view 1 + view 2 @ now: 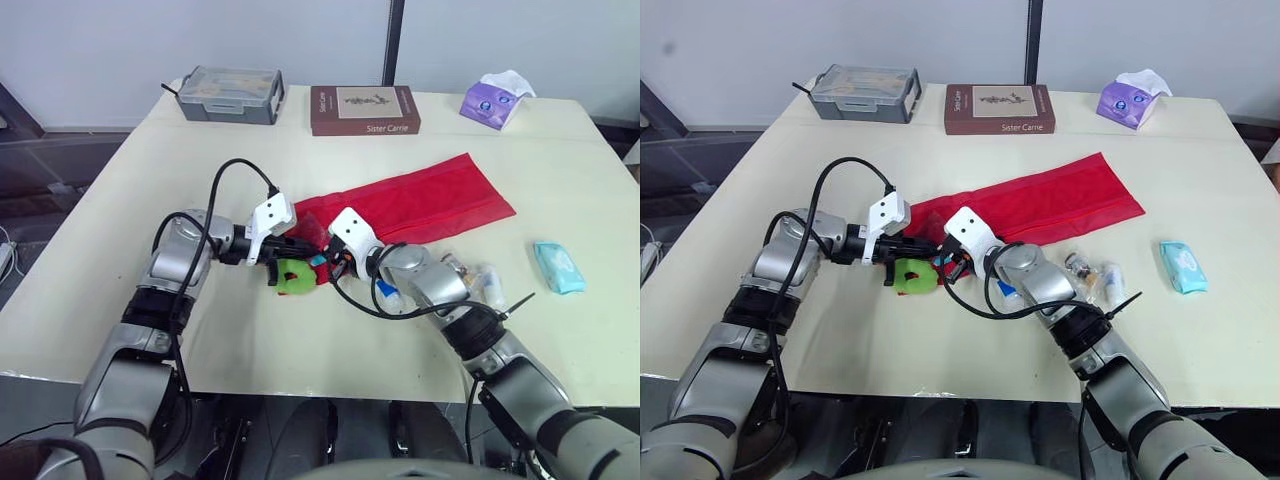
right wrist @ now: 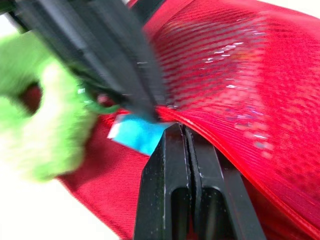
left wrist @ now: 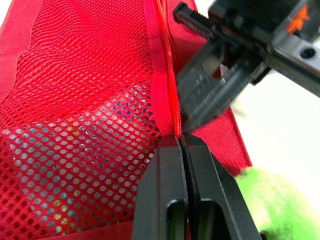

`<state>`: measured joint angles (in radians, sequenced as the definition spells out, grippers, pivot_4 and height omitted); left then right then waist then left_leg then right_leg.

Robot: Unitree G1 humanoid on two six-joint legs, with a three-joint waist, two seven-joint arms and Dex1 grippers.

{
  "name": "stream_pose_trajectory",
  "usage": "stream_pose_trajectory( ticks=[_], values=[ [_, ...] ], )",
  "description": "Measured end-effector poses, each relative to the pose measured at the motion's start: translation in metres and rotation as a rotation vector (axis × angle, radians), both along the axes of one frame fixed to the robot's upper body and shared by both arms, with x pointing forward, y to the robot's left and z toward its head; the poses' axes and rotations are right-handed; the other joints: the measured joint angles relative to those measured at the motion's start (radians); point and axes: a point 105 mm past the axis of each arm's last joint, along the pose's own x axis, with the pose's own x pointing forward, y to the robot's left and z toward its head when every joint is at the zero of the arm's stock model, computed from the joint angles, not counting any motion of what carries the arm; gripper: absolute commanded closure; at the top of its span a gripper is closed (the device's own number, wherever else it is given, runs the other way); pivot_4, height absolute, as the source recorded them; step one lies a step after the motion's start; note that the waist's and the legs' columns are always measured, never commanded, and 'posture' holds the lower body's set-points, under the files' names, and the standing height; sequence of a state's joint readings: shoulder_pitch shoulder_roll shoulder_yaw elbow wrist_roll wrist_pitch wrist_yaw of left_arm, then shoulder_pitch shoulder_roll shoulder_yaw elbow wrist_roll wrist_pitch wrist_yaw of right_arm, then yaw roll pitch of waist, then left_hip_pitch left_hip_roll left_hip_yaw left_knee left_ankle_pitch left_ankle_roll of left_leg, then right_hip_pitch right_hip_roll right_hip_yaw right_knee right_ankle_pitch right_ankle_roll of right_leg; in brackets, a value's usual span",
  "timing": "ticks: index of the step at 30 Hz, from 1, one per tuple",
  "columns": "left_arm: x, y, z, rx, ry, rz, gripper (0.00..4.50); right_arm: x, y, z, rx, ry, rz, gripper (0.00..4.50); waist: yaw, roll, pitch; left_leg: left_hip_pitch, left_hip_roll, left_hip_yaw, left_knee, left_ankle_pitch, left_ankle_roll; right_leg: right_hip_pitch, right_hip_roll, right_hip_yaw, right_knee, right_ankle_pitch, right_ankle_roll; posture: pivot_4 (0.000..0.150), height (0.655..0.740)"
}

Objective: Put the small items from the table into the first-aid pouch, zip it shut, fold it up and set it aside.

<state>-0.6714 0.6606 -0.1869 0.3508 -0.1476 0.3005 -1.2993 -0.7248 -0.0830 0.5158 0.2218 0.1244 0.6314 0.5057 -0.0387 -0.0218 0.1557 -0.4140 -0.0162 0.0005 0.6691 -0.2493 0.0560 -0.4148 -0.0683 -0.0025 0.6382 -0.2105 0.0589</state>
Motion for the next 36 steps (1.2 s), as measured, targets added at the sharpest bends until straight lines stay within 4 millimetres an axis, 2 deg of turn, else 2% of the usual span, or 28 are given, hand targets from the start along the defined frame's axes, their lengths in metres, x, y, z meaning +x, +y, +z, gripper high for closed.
stream_pose_trajectory(
  ticks=[4, 10, 15, 16, 18, 19, 21, 23, 25, 26, 28, 32, 33, 36],
  values=[
    [0.002, 0.002, 0.001, -0.001, -0.006, 0.023, 4.5, 0.003, 0.006, 0.0, -0.059, -0.036, 0.005, 4.46, -0.001, 0.0, 0.0, 0.0, 0.0, 0.0, 0.0, 0.0, 0.0, 0.0, 0.0, 0.0, 0.0, 0.0, 0.0, 0.15, 0.74],
    [0.002, 0.004, 0.01, -0.011, -0.035, 0.031, 4.5, 0.015, 0.022, 0.0, -0.035, -0.096, -0.054, 4.46, -0.003, 0.0, 0.0, 0.002, 0.0, -0.001, -0.001, 0.001, -0.003, 0.0, 0.0, 0.0, 0.002, 0.0, -0.001, 0.15, 0.74],
    [0.003, 0.003, 0.012, -0.014, -0.051, 0.027, 4.5, 0.018, 0.025, 0.0, -0.005, -0.121, -0.048, 4.46, -0.003, 0.0, 0.0, 0.002, 0.0, -0.001, -0.001, 0.001, -0.003, 0.0, 0.0, 0.0, 0.002, -0.001, -0.001, 0.15, 0.74],
    [0.002, 0.001, 0.011, -0.008, -0.059, 0.008, 4.5, 0.014, 0.017, 0.0, 0.019, -0.102, -0.017, 3.96, 0.0, 0.001, 0.0, 0.001, 0.0, -0.001, -0.001, 0.001, -0.003, 0.0, 0.0, 0.0, 0.002, -0.001, -0.001, 0.15, 0.74],
    [0.002, 0.005, 0.004, 0.011, -0.049, 0.014, 4.5, 0.007, 0.005, 0.003, 0.061, -0.072, 0.03, 3.25, 0.002, 0.001, 0.0, 0.0, -0.001, -0.002, -0.001, 0.001, -0.003, 0.0, 0.0, -0.001, 0.001, -0.001, -0.001, 0.15, 0.74],
    [0.003, 0.004, 0.002, 0.017, -0.051, 0.01, 4.5, 0.003, -0.003, 0.006, 0.084, -0.055, 0.046, 2.89, 0.002, 0.001, 0.0, -0.001, -0.001, -0.002, -0.001, 0.001, -0.003, -0.001, 0.0, -0.001, 0.001, -0.001, -0.001, 0.15, 0.74],
    [0.005, 0.009, -0.003, 0.041, -0.054, 0.013, 4.5, -0.015, -0.025, 0.028, 0.169, -0.057, 0.122, 1.9, 0.005, 0.001, 0.0, -0.001, -0.001, -0.003, -0.001, 0.001, -0.002, -0.001, 0.0, -0.001, 0.001, -0.001, -0.001, 0.15, 0.74],
    [0.006, 0.014, -0.009, 0.055, -0.047, 0.021, 4.5, -0.028, -0.053, 0.058, 0.222, -0.111, 0.164, 0.86, 0.008, 0.001, 0.0, -0.001, -0.001, -0.003, 0.0, -0.001, 0.002, -0.001, -0.001, -0.001, 0.0, -0.001, -0.001, 0.15, 0.74],
    [0.007, 0.014, -0.011, 0.057, -0.053, 0.016, 4.5, -0.042, -0.08, 0.082, 0.251, -0.169, 0.171, 0.04, 0.013, 0.001, 0.0, -0.001, -0.001, -0.004, 0.0, -0.002, 0.002, 0.0, -0.001, -0.003, 0.0, -0.001, -0.001, 0.15, 0.74],
    [0.009, 0.016, -0.011, 0.063, -0.058, 0.018, 4.5, -0.052, -0.096, 0.093, 0.247, -0.204, 0.167, 0.04, 0.016, 0.001, 0.0, -0.001, -0.001, -0.004, 0.0, -0.002, 0.002, 0.0, -0.001, -0.003, -0.001, -0.001, -0.001, 0.15, 0.74],
    [0.01, 0.017, -0.01, 0.066, -0.068, 0.013, 4.5, -0.066, -0.124, 0.1, 0.229, -0.223, 0.125, 0.04, 0.021, 0.001, 0.0, -0.001, 0.0, -0.004, -0.001, -0.002, 0.003, 0.001, -0.001, -0.003, -0.001, -0.001, -0.001, 0.15, 0.74],
    [0.009, 0.023, -0.011, 0.052, -0.09, 0.001, 4.5, -0.103, -0.19, 0.093, 0.172, -0.171, -0.018, 0.04, 0.033, 0.001, 0.0, -0.001, 0.0, -0.004, -0.001, -0.002, 0.003, 0.002, -0.002, -0.004, -0.004, -0.001, -0.001, 0.15, 0.74],
    [0.008, 0.027, -0.011, 0.047, -0.097, 0.001, 4.5, -0.113, -0.213, 0.095, 0.153, -0.175, -0.081, 0.04, 0.033, 0.001, 0.0, -0.001, 0.0, -0.004, -0.001, -0.002, 0.003, 0.003, -0.002, -0.004, -0.004, -0.001, -0.001, 0.15, 0.74],
    [0.007, 0.033, -0.012, 0.053, -0.102, -0.002, 4.5, -0.132, -0.249, 0.099, 0.104, -0.207, -0.194, 0.04, 0.033, 0.001, 0.0, 0.0, 0.0, -0.004, -0.001, -0.002, 0.004, 0.004, -0.002, -0.004, -0.004, -0.001, -0.001, 0.15, 0.74]
  ],
)
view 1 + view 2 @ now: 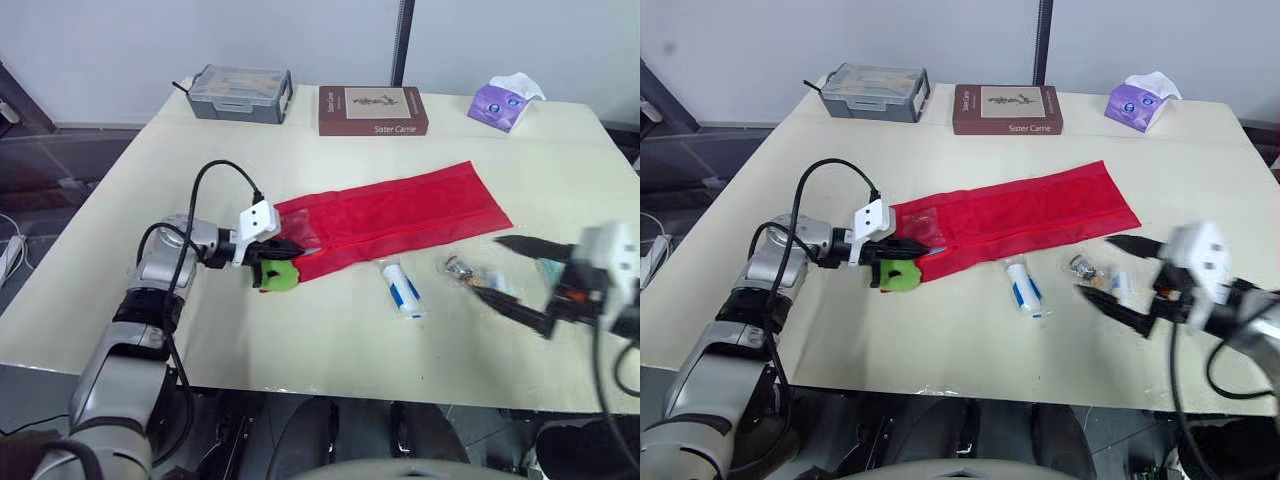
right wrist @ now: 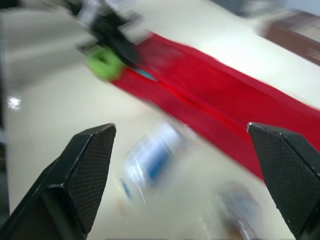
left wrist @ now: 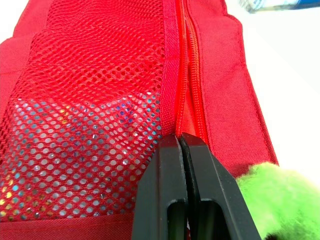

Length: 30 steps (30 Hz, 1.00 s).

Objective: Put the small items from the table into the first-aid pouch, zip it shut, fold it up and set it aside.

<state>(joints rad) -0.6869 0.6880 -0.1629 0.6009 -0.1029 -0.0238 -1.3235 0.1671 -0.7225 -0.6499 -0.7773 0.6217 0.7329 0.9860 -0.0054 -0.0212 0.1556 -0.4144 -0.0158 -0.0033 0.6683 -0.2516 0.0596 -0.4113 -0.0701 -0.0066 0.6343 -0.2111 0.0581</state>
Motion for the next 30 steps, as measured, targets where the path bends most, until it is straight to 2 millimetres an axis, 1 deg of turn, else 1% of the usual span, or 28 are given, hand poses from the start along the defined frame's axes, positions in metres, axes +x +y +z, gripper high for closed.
stream_pose_trajectory(
  ticks=[1, 2, 3, 5, 8, 11, 14, 19, 22, 23, 24, 25, 27, 29, 30],
  values=[
    [0.001, 0.003, 0.0, 0.004, -0.006, 0.001, 4.5, -0.017, -0.02, -0.003, -0.021, 0.017, -0.068, 0.04, 0.005, 0.0, 0.0, 0.0, 0.0, 0.0, 0.0, 0.0, 0.0, 0.0, 0.0, -0.001, 0.0, 0.0, 0.0, 0.15, 0.74],
    [0.002, 0.012, -0.001, 0.012, -0.003, 0.023, 4.5, -0.032, -0.038, -0.005, -0.034, 0.039, -0.139, 0.04, 0.008, -0.001, 0.0, 0.0, 0.001, 0.0, 0.0, 0.0, 0.0, 0.0, 0.001, 0.0, -0.001, 0.0, 0.0, 0.15, 0.74],
    [0.004, 0.016, -0.001, 0.012, -0.004, 0.034, 4.5, -0.043, -0.047, -0.005, -0.039, 0.046, -0.179, 0.04, 0.009, -0.001, 0.0, 0.0, 0.001, 0.001, -0.001, 0.0, 0.0, 0.0, 0.001, 0.0, -0.001, 0.0, 0.0, 0.15, 0.74],
    [0.006, 0.023, -0.001, 0.019, -0.007, 0.051, 4.5, -0.059, -0.06, -0.002, -0.048, 0.045, -0.235, 0.04, 0.008, 0.0, -0.001, 0.001, 0.001, 0.001, 0.0, 0.0, 0.0, 0.0, 0.001, 0.0, -0.001, 0.0, 0.0, 0.15, 0.74],
    [0.011, 0.027, 0.001, 0.027, -0.015, 0.06, 4.5, -0.081, -0.069, 0.008, -0.077, 0.016, -0.268, 0.04, 0.005, 0.0, -0.001, 0.001, 0.002, 0.002, 0.0, 0.0, 0.0, 0.0, 0.0, 0.0, -0.001, 0.0, 0.001, 0.15, 0.74],
    [0.017, 0.028, 0.007, 0.03, -0.028, 0.067, 4.5, -0.091, -0.072, 0.012, -0.086, 0.019, -0.27, 0.04, 0.006, -0.001, -0.001, 0.0, 0.002, 0.001, 0.0, 0.0, 0.0, 0.0, 0.0, 0.0, -0.002, 0.0, 0.0, 0.15, 0.74],
    [0.02, 0.025, 0.011, 0.031, -0.043, 0.054, 4.5, -0.093, -0.068, 0.013, -0.066, 0.023, -0.248, 0.04, 0.009, -0.001, -0.001, 0.0, 0.002, 0.001, 0.0, 0.0, 0.0, 0.0, -0.001, 0.0, -0.003, 0.0, 0.0, 0.15, 0.74],
    [0.024, 0.026, 0.016, 0.043, -0.063, 0.038, 4.5, -0.09, -0.052, 0.02, -0.028, -0.005, -0.184, 0.04, 0.017, -0.001, -0.001, -0.001, 0.002, 0.001, 0.0, -0.001, 0.001, 0.0, -0.001, 0.0, -0.004, 0.0, 0.0, 0.15, 0.74],
    [0.024, 0.034, 0.022, 0.044, -0.05, 0.039, 3.57, -0.087, -0.042, 0.021, -0.004, -0.011, -0.15, 0.0, 0.018, -0.001, 0.0, -0.001, 0.002, 0.001, 0.0, -0.001, 0.001, 0.0, -0.001, -0.001, -0.005, 0.0, 0.0, 0.15, 0.74],
    [0.023, 0.039, 0.025, 0.042, -0.037, 0.044, 3.1, -0.086, -0.039, 0.021, 0.003, -0.014, -0.14, 0.0, 0.018, -0.001, 0.0, -0.001, 0.002, 0.001, 0.0, -0.001, 0.001, 0.0, -0.001, -0.001, -0.005, 0.0, 0.0, 0.15, 0.74],
    [0.022, 0.043, 0.029, 0.042, -0.031, 0.049, 2.75, -0.085, -0.037, 0.021, 0.009, -0.016, -0.131, 0.0, 0.018, -0.002, 0.0, -0.002, 0.002, 0.001, 0.0, -0.001, 0.001, 0.0, 0.0, -0.001, -0.005, 0.0, 0.0, 0.15, 0.74],
    [0.022, 0.05, 0.037, 0.036, -0.027, 0.064, 2.13, -0.083, -0.032, 0.023, 0.016, -0.026, -0.109, 0.0, 0.018, -0.002, 0.0, -0.002, 0.002, 0.001, 0.0, -0.001, 0.001, 0.0, 0.0, -0.001, -0.005, 0.0, 0.0, 0.15, 0.74],
    [0.025, 0.051, 0.046, 0.022, -0.026, 0.077, 1.31, -0.082, -0.028, 0.025, 0.023, -0.04, -0.099, 0.0, 0.021, -0.002, 0.0, -0.002, 0.002, 0.001, 0.0, -0.001, 0.001, 0.001, -0.001, -0.001, -0.005, 0.0, 0.001, 0.15, 0.74],
    [0.024, 0.045, 0.053, -0.044, 0.049, 0.086, 0.26, -0.081, -0.023, 0.027, 0.039, -0.047, -0.083, 0.0, 0.022, -0.002, 0.0, -0.002, 0.001, 0.001, 0.0, -0.001, 0.002, 0.002, -0.001, -0.002, -0.006, 0.0, 0.001, 0.15, 0.74],
    [0.024, 0.042, 0.054, -0.058, 0.062, 0.083, 0.12, -0.08, -0.022, 0.027, 0.041, -0.049, -0.079, 0.0, 0.023, -0.002, 0.0, -0.002, 0.001, 0.0, 0.001, -0.001, 0.002, 0.002, -0.001, -0.002, -0.006, 0.0, 0.001, 0.15, 0.74]
  ],
)
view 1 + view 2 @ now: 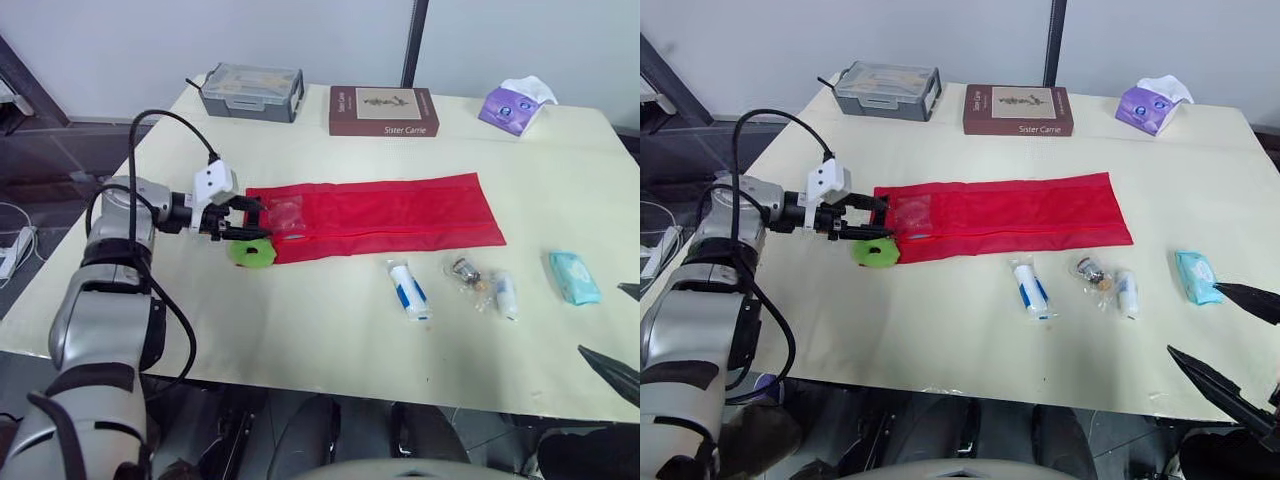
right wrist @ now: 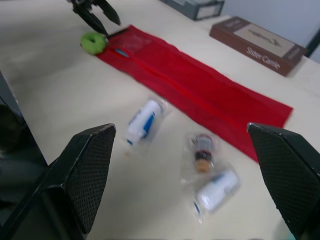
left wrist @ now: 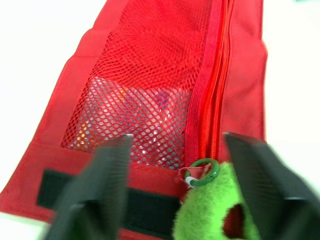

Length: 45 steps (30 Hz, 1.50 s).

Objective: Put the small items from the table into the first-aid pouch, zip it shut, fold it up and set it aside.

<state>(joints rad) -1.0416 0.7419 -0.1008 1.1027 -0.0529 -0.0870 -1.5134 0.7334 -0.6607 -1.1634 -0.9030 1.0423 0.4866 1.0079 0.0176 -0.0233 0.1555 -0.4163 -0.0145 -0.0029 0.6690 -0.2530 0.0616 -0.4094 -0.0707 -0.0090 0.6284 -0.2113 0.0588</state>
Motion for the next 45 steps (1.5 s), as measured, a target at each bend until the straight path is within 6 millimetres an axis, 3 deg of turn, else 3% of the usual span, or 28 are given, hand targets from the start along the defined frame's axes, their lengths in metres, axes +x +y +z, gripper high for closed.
stream_pose_trajectory(
  ticks=[4, 7, 12, 16, 21, 26, 34, 40, 45],
  values=[
    [-0.007, -0.053, 0.014, -0.122, 0.02, -0.08, 0.12, 0.005, 0.009, 0.005, 0.017, -0.039, 0.026, 0.0, -0.002, 0.0, 0.0, 0.0, 0.0, 0.0, 0.0, 0.0, 0.0, 0.0, -0.003, 0.001, -0.001, 0.0, 0.0, 0.15, 0.74],
    [-0.012, -0.096, 0.004, -0.106, 0.051, -0.047, 0.12, 0.01, 0.012, 0.006, 0.024, -0.058, 0.034, 0.0, -0.002, 0.0, 0.0, 0.0, 0.0, -0.001, 0.0, 0.0, 0.0, 0.0, -0.006, 0.004, 0.0, 0.0, 0.0, 0.15, 0.74],
    [0.002, -0.126, -0.007, 0.122, -0.063, 0.103, 0.12, 0.015, 0.014, 0.008, 0.027, -0.075, 0.031, 0.0, -0.004, 0.002, -0.001, 0.001, 0.0, 0.001, 0.0, 0.0, 0.0, 0.0, 0.001, 0.003, 0.0, 0.0, 0.0, 0.15, 0.74],
    [0.013, -0.128, -0.022, 0.243, -0.174, 0.125, 0.12, 0.016, 0.014, 0.009, 0.031, -0.085, 0.022, 0.0, -0.003, 0.002, -0.001, 0.002, 0.0, 0.001, 0.0, 0.0, 0.0, 0.0, 0.001, 0.004, 0.0, 0.0, 0.0, 0.15, 0.74],
    [0.025, -0.128, -0.037, 0.276, -0.238, 0.136, 0.12, 0.016, 0.014, 0.009, 0.031, -0.088, 0.015, 0.0, 0.0, 0.001, -0.001, 0.001, 0.0, 0.001, 0.0, 0.0, 0.0, 0.0, 0.001, 0.003, -0.001, 0.0, 0.0, 0.15, 0.74],
    [0.031, -0.149, -0.038, 0.262, -0.312, 0.065, 0.12, 0.014, 0.015, 0.007, 0.03, -0.079, 0.006, 0.0, 0.007, 0.001, -0.001, 0.001, -0.001, 0.002, 0.0, 0.0, 0.001, 0.0, 0.0, 0.003, -0.001, 0.0, 0.0, 0.15, 0.74],
    [0.039, -0.162, -0.039, 0.264, -0.319, 0.034, 0.12, 0.011, 0.015, 0.003, 0.031, -0.06, -0.005, 0.0, 0.005, 0.001, -0.001, 0.001, -0.001, 0.002, 0.0, 0.0, 0.001, 0.0, 0.0, 0.003, -0.001, 0.0, 0.0, 0.15, 0.74],
    [0.038, -0.171, -0.042, 0.267, -0.312, 0.04, 1.91, 0.011, 0.017, 0.003, 0.025, -0.058, -0.007, 0.0, 0.005, 0.001, -0.001, 0.001, -0.001, 0.002, 0.0, 0.0, 0.001, 0.0, 0.0, 0.003, -0.001, 0.0, 0.0, 0.15, 0.74],
    [0.03, -0.17, -0.049, 0.266, -0.272, 0.011, 4.19, 0.011, 0.016, 0.003, 0.026, -0.052, -0.017, 0.0, -0.001, 0.001, -0.001, 0.001, 0.0, 0.002, 0.0, 0.0, 0.001, 0.0, 0.0, 0.003, -0.001, 0.0, 0.0, 0.15, 0.74]
  ],
)
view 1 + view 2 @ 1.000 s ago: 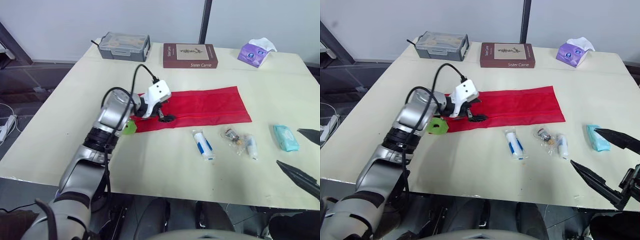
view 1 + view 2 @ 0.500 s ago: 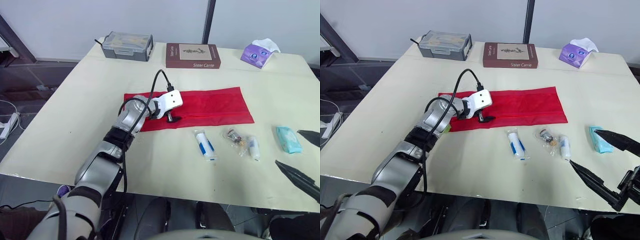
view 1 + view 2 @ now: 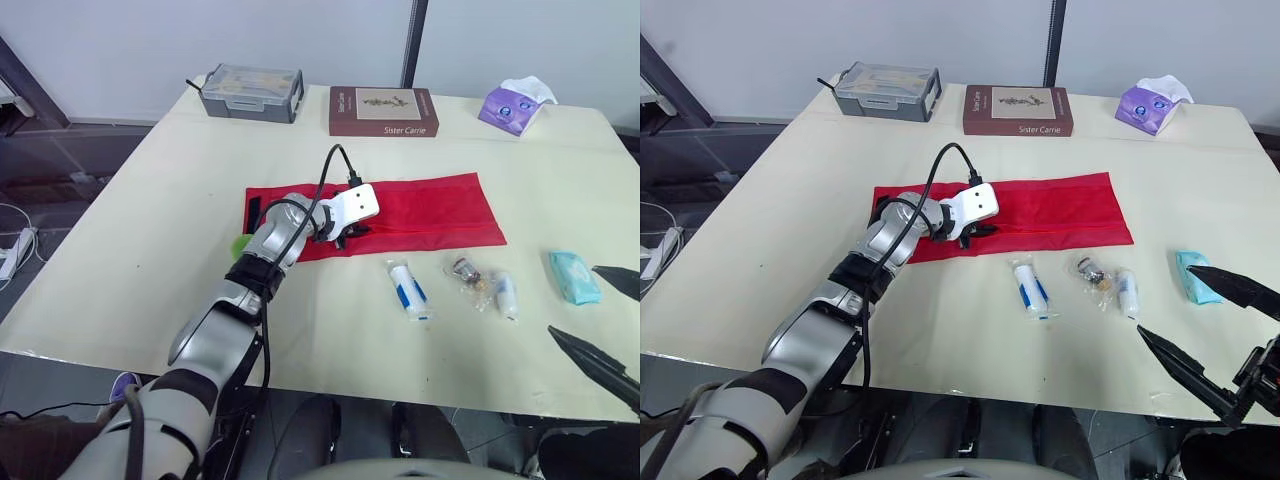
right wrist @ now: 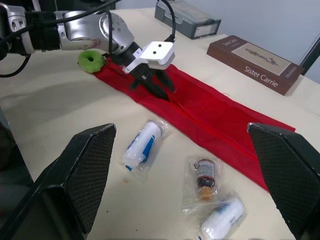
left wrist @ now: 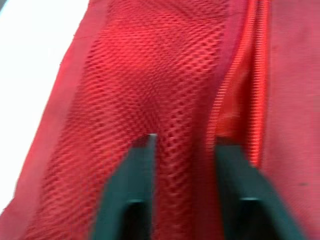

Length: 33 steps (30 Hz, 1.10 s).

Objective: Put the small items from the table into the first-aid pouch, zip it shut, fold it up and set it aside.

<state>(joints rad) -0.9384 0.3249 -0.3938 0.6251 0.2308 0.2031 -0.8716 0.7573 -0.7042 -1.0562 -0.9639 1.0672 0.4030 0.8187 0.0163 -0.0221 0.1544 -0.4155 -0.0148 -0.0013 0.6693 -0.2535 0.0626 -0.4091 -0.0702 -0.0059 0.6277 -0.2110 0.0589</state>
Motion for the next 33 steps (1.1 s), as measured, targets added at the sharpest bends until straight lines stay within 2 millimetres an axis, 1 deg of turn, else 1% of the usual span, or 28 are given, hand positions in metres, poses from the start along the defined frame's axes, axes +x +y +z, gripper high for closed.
stream_pose_trajectory(
  ticks=[1, 3, 6, 9, 12, 15, 18, 20, 22, 27, 33],
  values=[
    [-0.002, 0.001, 0.0, 0.002, 0.012, -0.015, 4.45, 0.0, 0.0, 0.0, -0.002, -0.001, 0.0, 0.0, -0.001, 0.0, 0.0, 0.0, 0.0, 0.0, 0.0, 0.0, 0.0, 0.0, 0.0, 0.0, 0.0, 0.0, 0.0, 0.15, 0.74],
    [-0.004, 0.002, 0.001, -0.006, 0.031, -0.039, 4.45, 0.001, 0.001, 0.001, -0.005, -0.005, 0.003, 0.0, -0.001, 0.0, 0.0, 0.0, 0.0, 0.0, 0.0, 0.0, 0.0, 0.0, 0.0, 0.0, 0.0, 0.0, 0.0, 0.15, 0.74],
    [-0.008, 0.009, 0.005, -0.01, 0.049, -0.082, 4.45, 0.002, 0.001, 0.002, -0.006, -0.004, 0.007, 0.0, -0.001, 0.0, 0.0, 0.0, 0.0, 0.0, 0.0, 0.0, 0.0, 0.0, 0.0, 0.0, 0.0, 0.0, 0.0, 0.15, 0.74],
    [-0.012, 0.023, 0.01, -0.013, 0.072, -0.122, 4.45, 0.001, 0.001, 0.0, -0.002, 0.015, 0.004, 0.0, -0.001, 0.0, 0.0, 0.0, 0.0, 0.0, 0.0, 0.0, 0.0, 0.0, 0.0, 0.0, 0.0, 0.0, 0.0, 0.15, 0.74],
    [-0.023, 0.042, 0.011, -0.006, 0.098, -0.19, 4.45, -0.002, 0.002, -0.004, 0.0, 0.043, 0.002, 0.0, -0.001, 0.0, 0.0, 0.0, 0.0, 0.0, 0.0, 0.0, 0.0, 0.0, 0.0, 0.0, 0.0, 0.0, 0.0, 0.15, 0.74],
    [-0.037, 0.057, 0.011, -0.034, 0.135, -0.261, 4.45, -0.005, 0.003, -0.008, -0.002, 0.067, 0.001, 0.0, -0.001, 0.0, 0.0, 0.0, 0.001, 0.0, 0.0, 0.0, 0.0, 0.0, -0.001, 0.0, 0.0, 0.0, -0.001, 0.15, 0.74],
    [-0.039, 0.064, 0.014, -0.009, 0.111, -0.304, 4.45, -0.004, 0.005, -0.01, 0.006, 0.077, 0.008, 0.0, 0.001, 0.0, 0.0, 0.0, 0.0, 0.0, 0.0, 0.0, 0.0, 0.0, -0.001, 0.0, 0.0, 0.0, 0.0, 0.15, 0.74],
    [-0.036, 0.069, 0.01, -0.006, 0.109, -0.289, 4.45, -0.003, 0.013, -0.013, 0.019, 0.085, 0.036, 0.0, 0.0, 0.001, 0.0, 0.0, 0.0, 0.0, 0.0, 0.0, 0.0, 0.0, -0.001, 0.0, 0.0, 0.0, 0.0, 0.15, 0.74],
    [-0.032, 0.064, 0.005, -0.016, 0.098, -0.278, 4.45, 0.0, 0.019, -0.014, 0.028, 0.088, 0.058, 0.0, 0.001, 0.0, -0.001, 0.0, 0.0, 0.0, 0.0, 0.0, 0.0, 0.0, -0.001, -0.001, 0.0, 0.0, 0.0, 0.15, 0.74],
    [-0.03, 0.053, 0.0, -0.002, 0.042, -0.309, 4.45, 0.002, 0.026, -0.019, 0.058, 0.109, 0.074, 0.0, 0.001, 0.0, 0.0, -0.001, 0.0, 0.0, 0.001, 0.0, 0.0, 0.0, 0.0, -0.001, 0.0, 0.0, 0.0, 0.15, 0.74],
    [-0.016, 0.06, 0.002, 0.091, -0.05, -0.319, 4.45, 0.0, 0.023, -0.019, 0.046, 0.12, 0.059, 0.0, 0.0, 0.0, 0.0, 0.0, 0.0, 0.0, 0.001, 0.0, 0.0, 0.0, 0.0, -0.001, 0.001, 0.0, 0.0, 0.15, 0.74]
  ],
)
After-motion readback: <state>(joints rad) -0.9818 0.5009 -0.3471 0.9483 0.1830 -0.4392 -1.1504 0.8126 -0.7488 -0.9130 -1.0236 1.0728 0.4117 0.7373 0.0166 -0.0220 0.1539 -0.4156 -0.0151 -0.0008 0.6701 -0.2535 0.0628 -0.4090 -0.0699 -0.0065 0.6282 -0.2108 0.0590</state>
